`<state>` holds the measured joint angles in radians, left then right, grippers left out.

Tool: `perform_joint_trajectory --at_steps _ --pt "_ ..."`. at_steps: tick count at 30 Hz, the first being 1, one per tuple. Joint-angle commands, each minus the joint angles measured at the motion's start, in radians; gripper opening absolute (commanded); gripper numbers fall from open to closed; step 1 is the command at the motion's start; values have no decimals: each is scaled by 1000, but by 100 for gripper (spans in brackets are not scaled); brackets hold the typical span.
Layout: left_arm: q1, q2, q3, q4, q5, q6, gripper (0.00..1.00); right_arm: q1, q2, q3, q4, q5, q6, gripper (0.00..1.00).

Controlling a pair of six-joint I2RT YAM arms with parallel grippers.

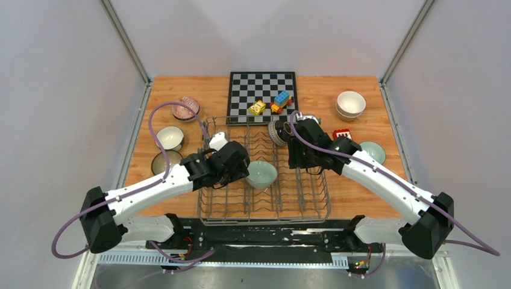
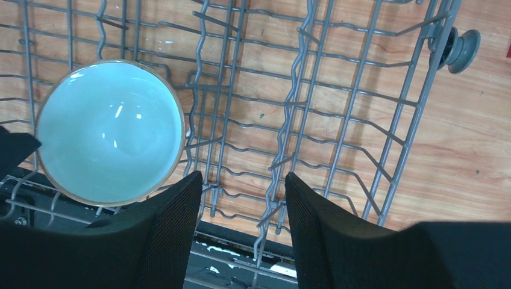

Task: Unload the bowls from the dish rack
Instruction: Pick up the bowl from the dish rack.

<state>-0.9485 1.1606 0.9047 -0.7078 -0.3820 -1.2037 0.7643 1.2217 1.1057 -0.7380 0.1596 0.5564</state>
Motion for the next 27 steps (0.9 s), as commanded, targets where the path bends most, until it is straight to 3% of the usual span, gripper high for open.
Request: perform_joint_trajectory --at_steps 1,11,22,27 --pt "19 62 72 -14 5 -4 57 11 -27 -9 18 -5 -20 57" --pt "21 179 107 -8 34 9 50 9 -44 -22 25 -6 -30 57" --pt "20 186 102 9 42 9 27 8 -71 -39 26 4 -27 56" --pt "20 174 70 46 63 4 12 8 -86 -37 25 14 -27 56"
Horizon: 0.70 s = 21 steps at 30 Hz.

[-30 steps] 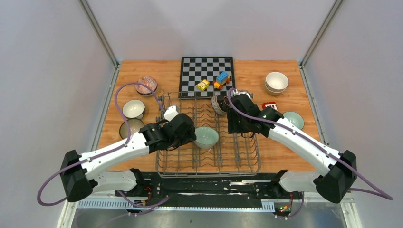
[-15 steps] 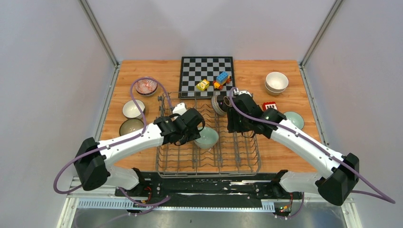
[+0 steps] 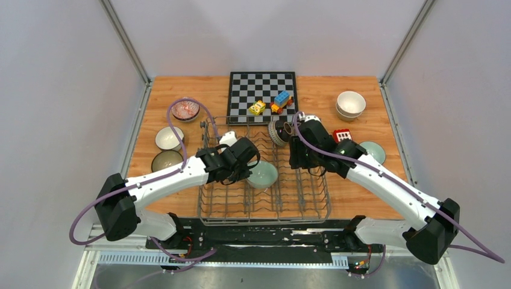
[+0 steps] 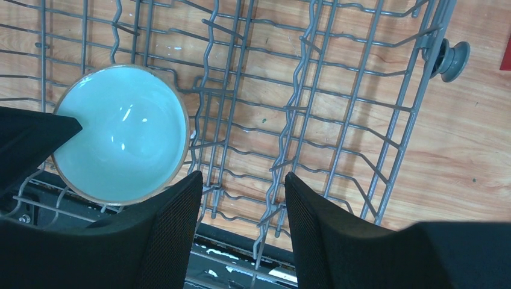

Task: Unload the bowls from the dish rack
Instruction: Pick up the bowl from the dish rack.

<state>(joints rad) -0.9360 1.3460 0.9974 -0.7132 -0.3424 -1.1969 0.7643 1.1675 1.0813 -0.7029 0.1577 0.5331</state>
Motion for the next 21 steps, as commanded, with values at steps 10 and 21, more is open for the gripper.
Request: perform_joint_trajectory --at_steps 10,21 --pt "7 -60 -32 94 30 25 0 7 -52 1 -9 35 -3 56" --pt "8 -187 -26 167 -2 91 0 7 -106 64 10 1 -77 65"
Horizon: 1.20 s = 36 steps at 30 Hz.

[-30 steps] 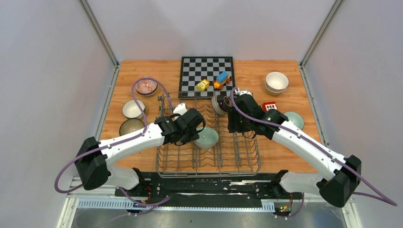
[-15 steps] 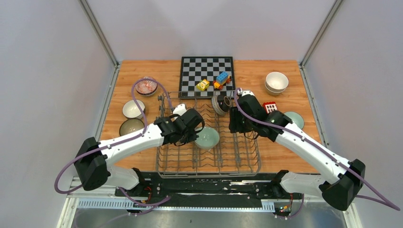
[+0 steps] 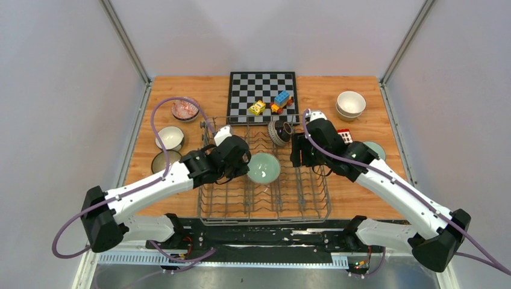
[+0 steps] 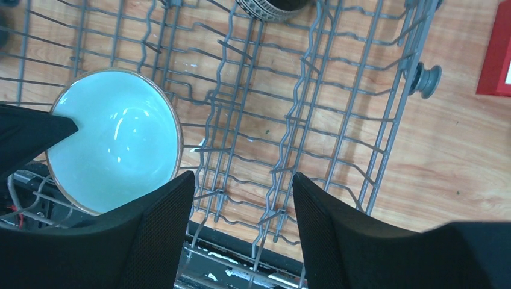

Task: Unload the bowls from the dish rack
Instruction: Pick up the bowl from the dish rack, then place the bowl at the center of the board.

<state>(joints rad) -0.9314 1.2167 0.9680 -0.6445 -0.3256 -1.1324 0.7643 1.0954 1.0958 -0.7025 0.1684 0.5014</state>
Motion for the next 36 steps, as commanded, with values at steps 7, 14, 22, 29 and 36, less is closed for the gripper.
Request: perform_joint_trajectory --at_steps 7,14,22,29,36 --pt "3 -187 -78 256 -15 154 0 -25 -43 105 31 -343 -129 73" --pt "2 -357 -236 452 29 278 0 18 1 188 -23 -436 -234 74" --pt "2 -415 -224 396 43 353 0 122 136 264 -71 -323 -255 67" --pt "2 -446 -227 391 55 354 0 156 217 293 -72 -245 -219 54" --pt "2 -453 -239 391 52 334 0 161 255 289 -74 -237 -197 41"
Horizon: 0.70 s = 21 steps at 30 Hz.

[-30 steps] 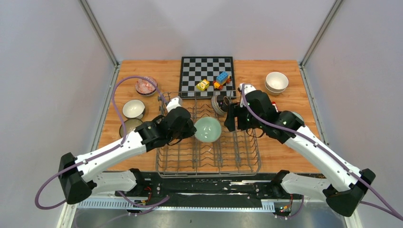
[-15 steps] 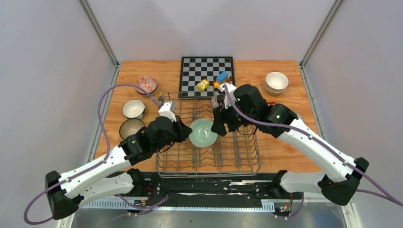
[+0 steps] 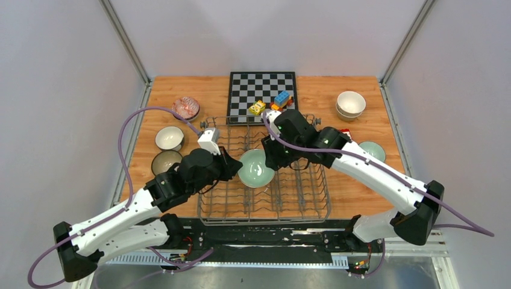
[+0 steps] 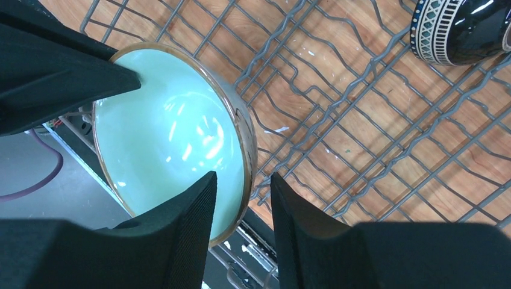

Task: Unload the bowls from the dish rack
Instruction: Place the bowl at the center of the board.

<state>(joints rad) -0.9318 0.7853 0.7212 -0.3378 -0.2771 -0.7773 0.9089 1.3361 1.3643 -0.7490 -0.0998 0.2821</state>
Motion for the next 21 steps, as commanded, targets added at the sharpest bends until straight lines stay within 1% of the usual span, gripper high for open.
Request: perform_joint_trajectory --at_steps 1,8,10,12,14,15,21 --pt "3 -21 6 87 3 -24 0 20 18 16 -29 35 22 40" --pt "3 -14 5 102 11 -29 0 25 59 11 -59 86 36 28" --pt "2 -10 10 95 9 -24 0 25 64 12 -59 92 42 23" --pt "3 -9 12 93 8 -24 0 25 66 14 -58 95 45 15" --pt "2 -8 11 93 6 -26 0 26 67 15 -59 98 49 3" --pt "2 -6 11 91 5 -28 0 27 68 15 -58 98 51 0" --pt "3 3 5 82 6 -41 0 27 57 7 -55 115 69 0"
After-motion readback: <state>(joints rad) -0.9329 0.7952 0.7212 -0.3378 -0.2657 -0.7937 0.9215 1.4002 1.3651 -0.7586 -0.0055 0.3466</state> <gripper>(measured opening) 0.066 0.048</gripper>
